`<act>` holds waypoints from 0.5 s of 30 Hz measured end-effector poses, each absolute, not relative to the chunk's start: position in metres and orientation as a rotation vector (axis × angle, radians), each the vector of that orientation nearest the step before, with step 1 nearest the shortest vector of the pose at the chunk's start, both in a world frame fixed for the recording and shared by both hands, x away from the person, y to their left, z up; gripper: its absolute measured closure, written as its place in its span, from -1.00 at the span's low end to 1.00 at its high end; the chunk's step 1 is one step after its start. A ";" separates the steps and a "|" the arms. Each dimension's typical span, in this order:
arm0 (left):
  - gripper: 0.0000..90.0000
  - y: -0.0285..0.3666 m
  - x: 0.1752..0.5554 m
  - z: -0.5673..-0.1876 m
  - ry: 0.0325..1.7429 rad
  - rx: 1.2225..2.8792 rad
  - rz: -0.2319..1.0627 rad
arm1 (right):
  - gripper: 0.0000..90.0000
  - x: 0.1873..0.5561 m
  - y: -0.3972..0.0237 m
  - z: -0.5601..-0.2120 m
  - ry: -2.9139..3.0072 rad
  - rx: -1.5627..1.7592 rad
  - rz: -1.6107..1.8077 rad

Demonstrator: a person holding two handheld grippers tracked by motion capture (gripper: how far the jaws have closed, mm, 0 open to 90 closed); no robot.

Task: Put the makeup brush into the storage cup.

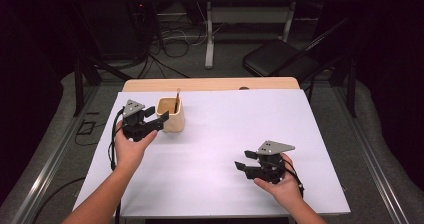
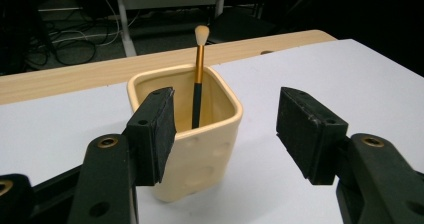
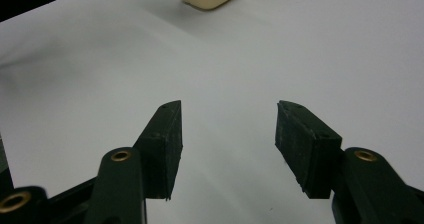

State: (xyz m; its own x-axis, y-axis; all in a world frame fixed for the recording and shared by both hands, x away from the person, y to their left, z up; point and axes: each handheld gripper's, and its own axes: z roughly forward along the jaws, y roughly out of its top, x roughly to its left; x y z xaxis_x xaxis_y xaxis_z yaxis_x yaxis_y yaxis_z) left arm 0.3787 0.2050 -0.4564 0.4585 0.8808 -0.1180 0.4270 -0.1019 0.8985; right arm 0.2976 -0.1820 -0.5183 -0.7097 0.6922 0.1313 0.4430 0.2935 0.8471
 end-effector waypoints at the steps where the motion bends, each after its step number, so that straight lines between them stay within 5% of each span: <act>1: -0.10 0.205 0.377 -0.457 1.130 1.718 0.571 | -0.02 0.298 -0.182 -0.518 2.309 1.039 1.372; 15: -0.09 0.210 0.359 -0.461 1.106 1.738 0.544 | -0.02 0.297 -0.182 -0.517 2.312 1.036 1.369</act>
State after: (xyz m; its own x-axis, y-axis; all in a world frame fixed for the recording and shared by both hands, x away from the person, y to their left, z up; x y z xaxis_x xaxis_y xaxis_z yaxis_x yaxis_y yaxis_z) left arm 0.3590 0.2099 -0.4606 0.4879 0.8645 -0.1208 0.4317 -0.1187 0.8942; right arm 0.2973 -0.1823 -0.5169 -0.7114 0.6908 0.1288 0.4451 0.3011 0.8434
